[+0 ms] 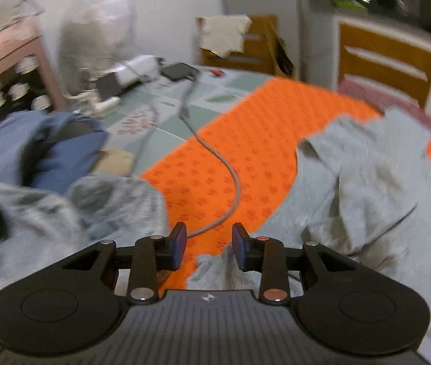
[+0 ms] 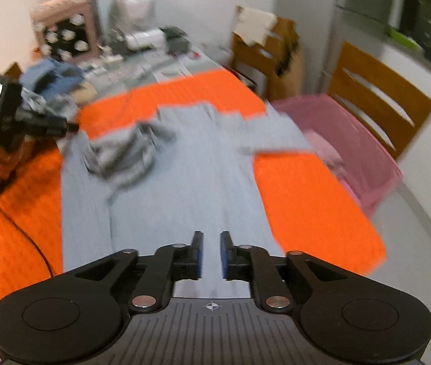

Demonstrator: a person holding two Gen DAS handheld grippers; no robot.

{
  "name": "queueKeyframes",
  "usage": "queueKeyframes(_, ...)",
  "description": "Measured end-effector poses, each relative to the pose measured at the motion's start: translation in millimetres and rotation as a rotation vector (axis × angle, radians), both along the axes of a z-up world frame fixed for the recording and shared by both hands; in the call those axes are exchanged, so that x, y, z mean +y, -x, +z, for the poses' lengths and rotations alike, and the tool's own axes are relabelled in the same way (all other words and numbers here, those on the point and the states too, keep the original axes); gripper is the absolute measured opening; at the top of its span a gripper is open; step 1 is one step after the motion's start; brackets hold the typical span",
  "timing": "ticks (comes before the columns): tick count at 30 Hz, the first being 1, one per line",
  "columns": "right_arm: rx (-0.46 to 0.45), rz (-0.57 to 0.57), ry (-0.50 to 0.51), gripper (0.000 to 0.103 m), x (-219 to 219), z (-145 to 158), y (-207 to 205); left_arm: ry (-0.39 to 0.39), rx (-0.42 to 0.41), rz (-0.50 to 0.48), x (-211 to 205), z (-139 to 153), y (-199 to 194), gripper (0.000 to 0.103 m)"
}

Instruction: Fold clothes

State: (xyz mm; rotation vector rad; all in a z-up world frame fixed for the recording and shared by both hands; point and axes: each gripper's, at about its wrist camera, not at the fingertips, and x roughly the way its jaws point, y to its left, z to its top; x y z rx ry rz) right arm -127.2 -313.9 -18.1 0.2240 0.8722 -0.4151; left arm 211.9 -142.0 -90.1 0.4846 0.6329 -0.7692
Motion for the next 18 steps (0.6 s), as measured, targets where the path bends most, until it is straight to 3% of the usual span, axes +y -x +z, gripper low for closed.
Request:
queueKeyframes(7,-0.076,0.218,-0.088,0.039,-50.4,10.0,-73.0,0.107,0.079,0.246,45.3,53.2,56.5,0.04)
queueKeyframes(9,-0.082,0.269,-0.122,0.045,-65.6,8.0,-95.2,0.135,0.079,0.331,56.8,64.5,81.9,0.045)
queueKeyframes(14,-0.103,0.37,-0.231,0.048,-98.1,-6.0,-145.2,0.147,0.08,0.532,74.4,78.0,154.9,0.046)
queueKeyframes(18,-0.07,0.392,-0.349,0.048,-121.0,-31.1,-185.6,0.136,0.104,0.659,82.1,76.9,210.0,0.048)
